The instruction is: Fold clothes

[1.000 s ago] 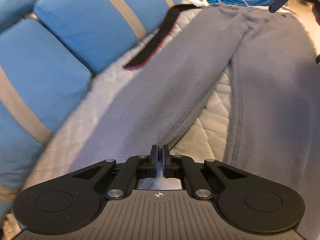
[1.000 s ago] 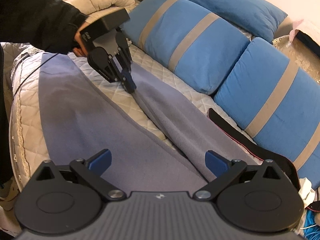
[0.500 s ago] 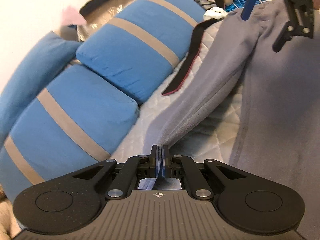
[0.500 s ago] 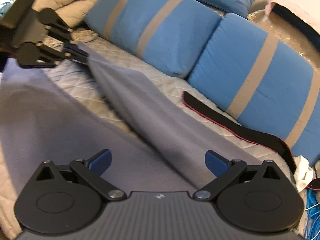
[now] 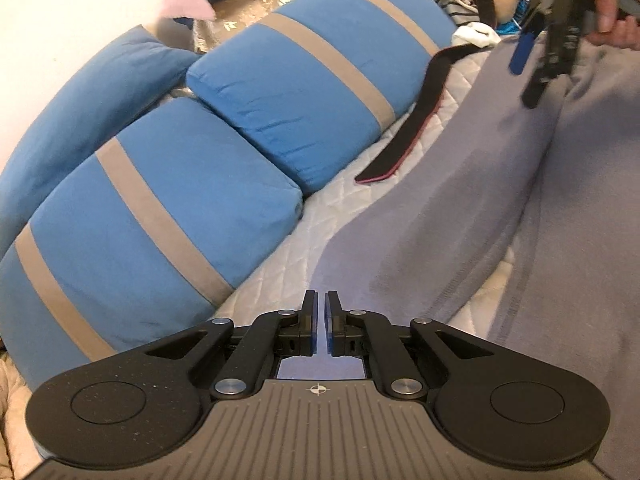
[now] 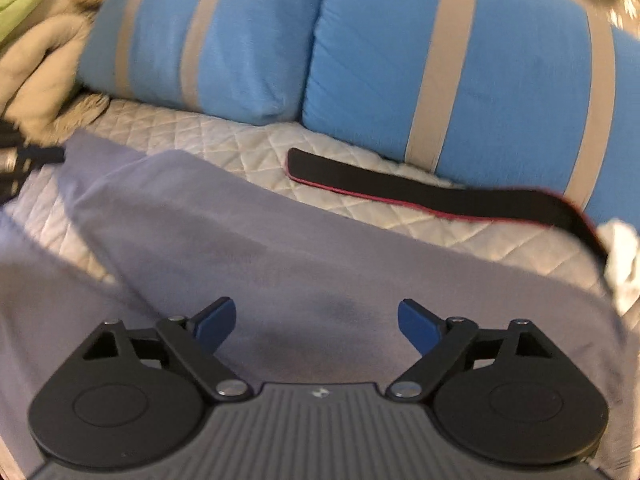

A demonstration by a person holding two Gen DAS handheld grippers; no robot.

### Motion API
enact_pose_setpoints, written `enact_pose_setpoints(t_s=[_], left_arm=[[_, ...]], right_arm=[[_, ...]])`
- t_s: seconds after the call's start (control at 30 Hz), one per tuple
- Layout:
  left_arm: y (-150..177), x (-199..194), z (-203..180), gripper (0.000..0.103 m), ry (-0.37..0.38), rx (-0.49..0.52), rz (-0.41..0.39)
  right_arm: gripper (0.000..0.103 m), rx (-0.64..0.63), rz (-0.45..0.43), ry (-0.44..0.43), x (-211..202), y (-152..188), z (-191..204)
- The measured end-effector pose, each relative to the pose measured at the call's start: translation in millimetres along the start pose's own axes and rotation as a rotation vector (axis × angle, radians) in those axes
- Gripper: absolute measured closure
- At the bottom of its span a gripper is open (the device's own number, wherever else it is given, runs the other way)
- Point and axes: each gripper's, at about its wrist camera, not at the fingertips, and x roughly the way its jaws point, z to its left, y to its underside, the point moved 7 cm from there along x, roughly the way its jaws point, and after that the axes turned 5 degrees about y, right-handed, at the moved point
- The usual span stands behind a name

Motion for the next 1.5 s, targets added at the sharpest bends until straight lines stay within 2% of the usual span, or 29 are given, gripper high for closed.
enact_pose_setpoints(t_s=[0.07,0.17,0.2,0.27,0.3,0.33,0.6,0.93,1.07,1.27,1.5], left_arm=[[1,3,-4,0.097,-0.008,0.020,0.017],[3,4,-7,0.095,-0.014,0.030,0.026],[4,4,-7,0.091,-0.015,0.030,0.028],[4,3,-7,0.081,-0.011,0.024,0.020],[4,2,-6,0.079,-0.013,0.022,0.018],[4,2,-6,0.079,-0.016,0.020,0.015],[1,2,-8,0.079,0.003,0.014,0.009],[4,4,-12,0.079,0.013,0.021,0.023],[4,5,-14,0.079,0.018,0.026,0.025],[5,7,-15,0.079,0.024,0.034,0.027],[4,8,-15,0.079,0.020,0.032,0.030]], right_arm=[[0.018,0.044,0.022,-0.013,15,-2,3],[0.035,0.061,0.076,0.017,42,-3,9],[0.043,0.064,0.094,0.030,51,-2,10],[0.065,0.063,0.096,0.042,60,-2,12],[0.088,0.063,0.086,0.048,62,-3,13],[0.103,0.057,0.080,0.065,61,-5,14],[0.103,0.014,0.024,0.100,59,-14,15],[0.103,0.067,-0.072,0.124,53,-45,-2],[0.103,0.082,-0.075,0.138,62,-53,-6],[0.103,0.066,-0.022,0.134,78,-49,-6],[0.103,0.039,-0.063,0.148,74,-60,-8]])
